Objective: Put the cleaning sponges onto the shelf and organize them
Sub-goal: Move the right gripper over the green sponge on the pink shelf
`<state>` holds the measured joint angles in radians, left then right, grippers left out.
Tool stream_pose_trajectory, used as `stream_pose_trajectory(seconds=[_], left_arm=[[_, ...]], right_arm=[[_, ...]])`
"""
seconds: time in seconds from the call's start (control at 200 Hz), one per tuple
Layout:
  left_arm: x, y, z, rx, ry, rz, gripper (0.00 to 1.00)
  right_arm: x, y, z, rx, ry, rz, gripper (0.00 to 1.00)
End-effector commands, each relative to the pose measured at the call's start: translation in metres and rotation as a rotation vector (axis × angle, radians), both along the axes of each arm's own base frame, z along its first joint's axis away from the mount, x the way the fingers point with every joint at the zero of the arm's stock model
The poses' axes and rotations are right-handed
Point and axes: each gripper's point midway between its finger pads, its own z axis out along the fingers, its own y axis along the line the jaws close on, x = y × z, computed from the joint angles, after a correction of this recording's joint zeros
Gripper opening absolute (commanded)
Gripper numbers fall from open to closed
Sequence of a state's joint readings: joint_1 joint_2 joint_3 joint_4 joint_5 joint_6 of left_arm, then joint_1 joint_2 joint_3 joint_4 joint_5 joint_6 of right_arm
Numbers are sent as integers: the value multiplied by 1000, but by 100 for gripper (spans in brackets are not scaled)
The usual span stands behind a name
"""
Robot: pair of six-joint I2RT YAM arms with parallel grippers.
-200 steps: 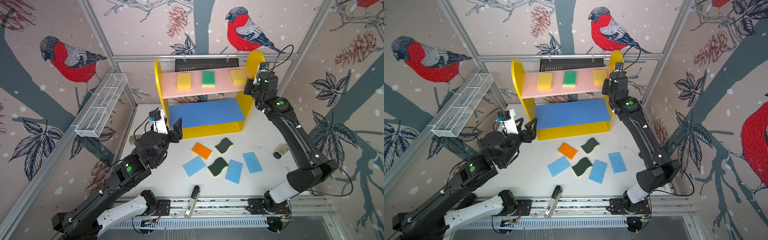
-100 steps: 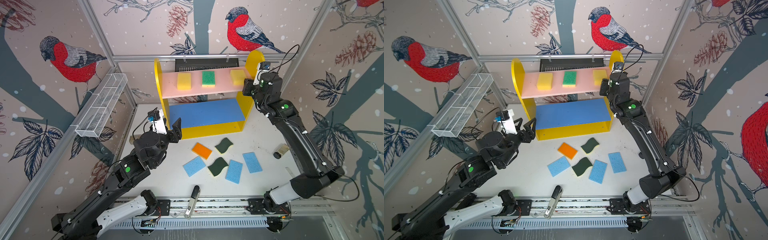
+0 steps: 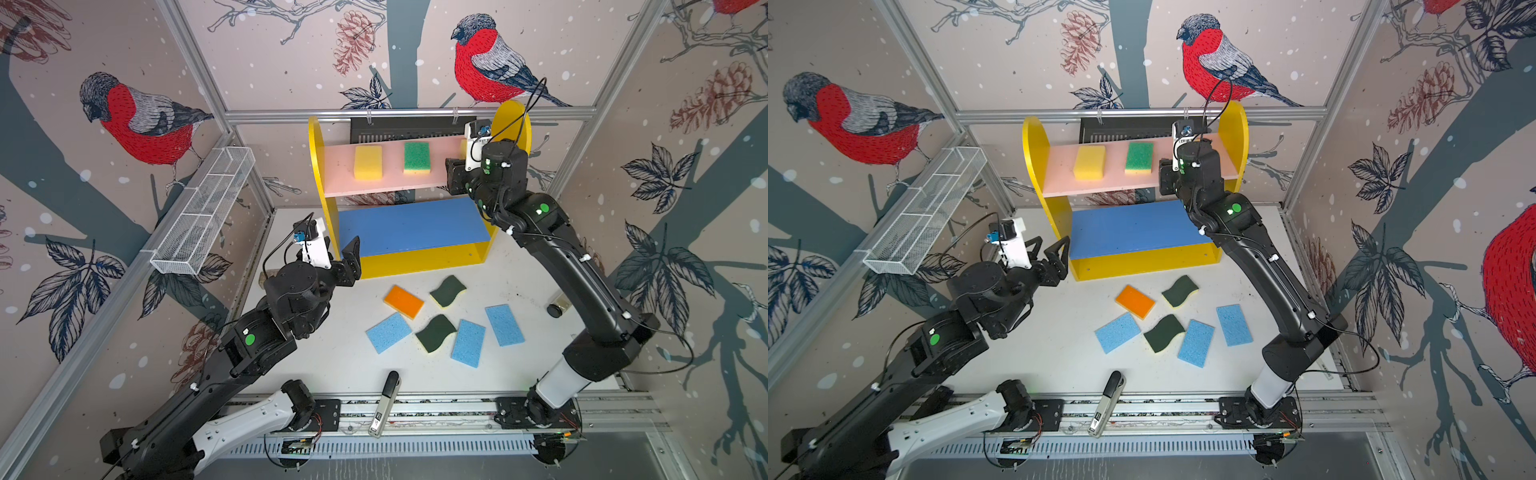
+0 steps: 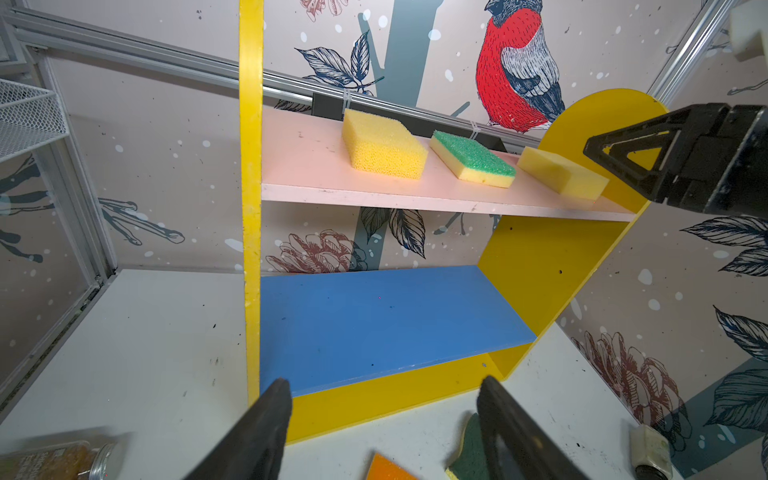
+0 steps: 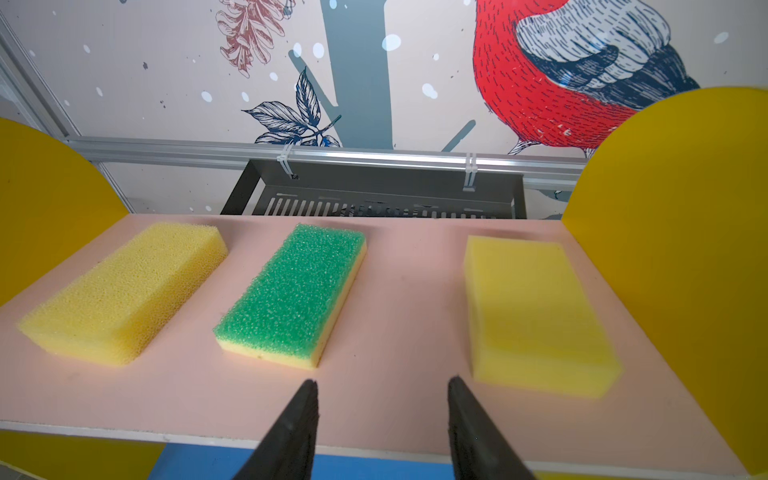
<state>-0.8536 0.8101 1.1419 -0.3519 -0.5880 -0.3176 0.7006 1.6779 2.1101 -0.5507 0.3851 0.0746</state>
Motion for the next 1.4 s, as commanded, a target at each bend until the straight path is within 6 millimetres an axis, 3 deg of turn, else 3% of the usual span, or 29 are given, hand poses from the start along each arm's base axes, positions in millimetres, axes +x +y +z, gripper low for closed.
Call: stream_pose_trajectory(seconds=[0.0, 0.245, 0.54, 0.825, 1.396], left_arm=[[-3, 7, 5, -14, -14, 20, 71], [-9, 19, 9, -9, -34, 41, 71], [-10, 24, 12, 5, -54, 56, 73], [-6, 19, 12, 22, -56, 50, 73], [-5, 20, 9, 31, -46, 61, 73]], right_arm=[[3, 13, -7, -34, 11, 20, 51], [12, 40, -23, -54, 45, 50, 50], [14, 46, -39, -92, 64, 57, 49], [25, 46, -53, -128, 76, 15, 49], [40, 31, -52, -107, 72, -22, 47]])
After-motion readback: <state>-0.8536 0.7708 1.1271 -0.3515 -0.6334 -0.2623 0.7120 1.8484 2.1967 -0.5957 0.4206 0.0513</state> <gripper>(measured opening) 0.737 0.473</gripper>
